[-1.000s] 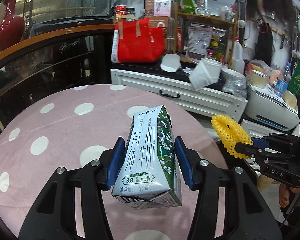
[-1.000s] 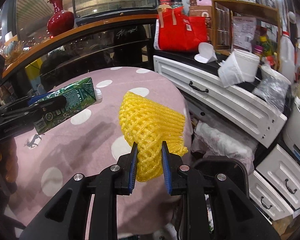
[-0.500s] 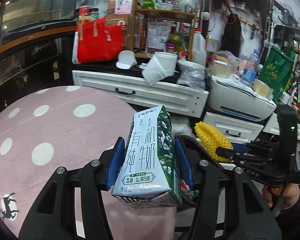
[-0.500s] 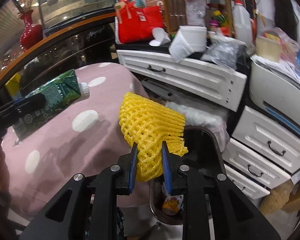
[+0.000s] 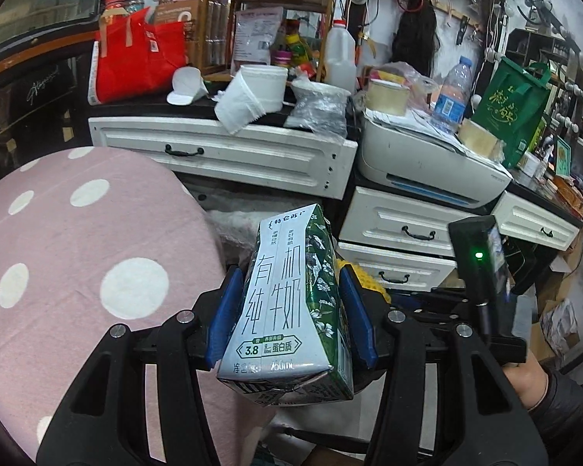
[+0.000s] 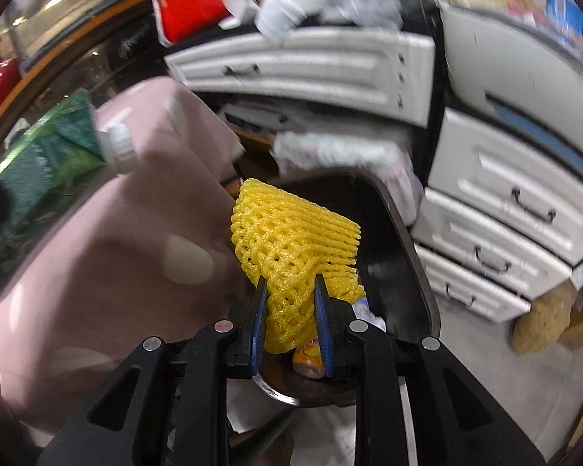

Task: Collect trash
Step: 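Lift and carry the net and carton over the bin with both grippers, then open both grippers to drop the net and carton into the bin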

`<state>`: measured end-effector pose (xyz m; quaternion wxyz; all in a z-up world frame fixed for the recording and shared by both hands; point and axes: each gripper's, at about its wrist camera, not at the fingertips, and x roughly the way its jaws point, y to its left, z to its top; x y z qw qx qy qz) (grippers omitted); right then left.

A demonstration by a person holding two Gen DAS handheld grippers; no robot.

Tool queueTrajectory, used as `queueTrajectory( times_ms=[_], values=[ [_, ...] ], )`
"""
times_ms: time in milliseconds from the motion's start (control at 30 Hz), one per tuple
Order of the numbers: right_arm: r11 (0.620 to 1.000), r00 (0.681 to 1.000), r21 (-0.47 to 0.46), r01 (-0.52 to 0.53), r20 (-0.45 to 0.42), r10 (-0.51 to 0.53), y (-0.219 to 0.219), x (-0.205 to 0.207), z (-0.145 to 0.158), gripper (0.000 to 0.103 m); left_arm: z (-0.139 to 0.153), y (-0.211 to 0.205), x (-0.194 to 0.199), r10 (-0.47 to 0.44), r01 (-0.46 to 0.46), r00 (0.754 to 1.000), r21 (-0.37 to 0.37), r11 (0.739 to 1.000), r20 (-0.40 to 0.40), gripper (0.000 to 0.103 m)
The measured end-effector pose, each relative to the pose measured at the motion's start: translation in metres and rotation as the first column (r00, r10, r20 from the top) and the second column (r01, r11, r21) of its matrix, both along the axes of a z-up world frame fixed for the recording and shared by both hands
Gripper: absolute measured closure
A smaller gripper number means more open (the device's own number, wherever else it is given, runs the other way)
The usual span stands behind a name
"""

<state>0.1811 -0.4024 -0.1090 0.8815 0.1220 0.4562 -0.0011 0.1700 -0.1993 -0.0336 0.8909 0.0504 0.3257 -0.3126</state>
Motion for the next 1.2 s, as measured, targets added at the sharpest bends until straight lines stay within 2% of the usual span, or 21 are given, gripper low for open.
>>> queueTrajectory(
  times_ms=[200,300,333,367,433,600,767,967,1200],
  values=[
    [0.998,0.995,0.023,0.053,-0.088,-0.051,-0.013,0.003,-0.033,0.078,-0.019,-0.020,0.005,-0.021,0.022,0.999,0.036,0.999,-0.038,0.051],
    [0.997,0.991,0.040,0.072,-0.117,-0.067,-0.019,0.005,-0.045,0.060,-0.027,-0.029,0.006,-0.034,0.037,0.998,0.052,0.998,-0.057,0.051],
    [0.996,0.990,0.048,0.078,-0.123,-0.071,-0.020,0.004,-0.048,0.049,-0.030,-0.032,0.007,-0.037,0.041,0.997,0.056,0.998,-0.063,0.051],
    [0.995,0.989,0.051,0.086,-0.122,-0.080,-0.022,0.003,-0.050,0.044,-0.034,-0.035,0.008,-0.042,0.047,0.997,0.062,0.997,-0.072,0.051],
    [0.994,0.989,0.043,0.100,-0.117,-0.095,-0.023,0.002,-0.051,0.043,-0.041,-0.041,0.010,-0.045,0.052,0.995,0.075,0.996,-0.088,0.051],
    [0.989,0.986,-0.006,0.147,-0.073,-0.147,-0.031,-0.004,-0.040,0.037,-0.056,-0.051,0.013,-0.053,0.065,0.992,0.103,0.993,-0.116,0.051],
    [0.967,0.970,-0.072,0.243,0.017,-0.242,-0.046,-0.016,-0.020,0.020,-0.071,-0.064,0.017,-0.054,0.075,0.988,0.141,0.987,-0.143,0.051],
    [0.941,0.944,-0.097,0.323,0.098,-0.314,-0.060,-0.032,-0.003,0.013,-0.090,-0.076,0.024,-0.056,0.088,0.981,0.168,0.982,-0.187,0.051],
    [0.921,0.919,-0.078,0.382,0.136,-0.370,-0.073,-0.046,0.007,0.011,-0.117,-0.094,0.035,-0.057,0.111,0.966,0.206,0.972,-0.253,0.051]
  ],
)
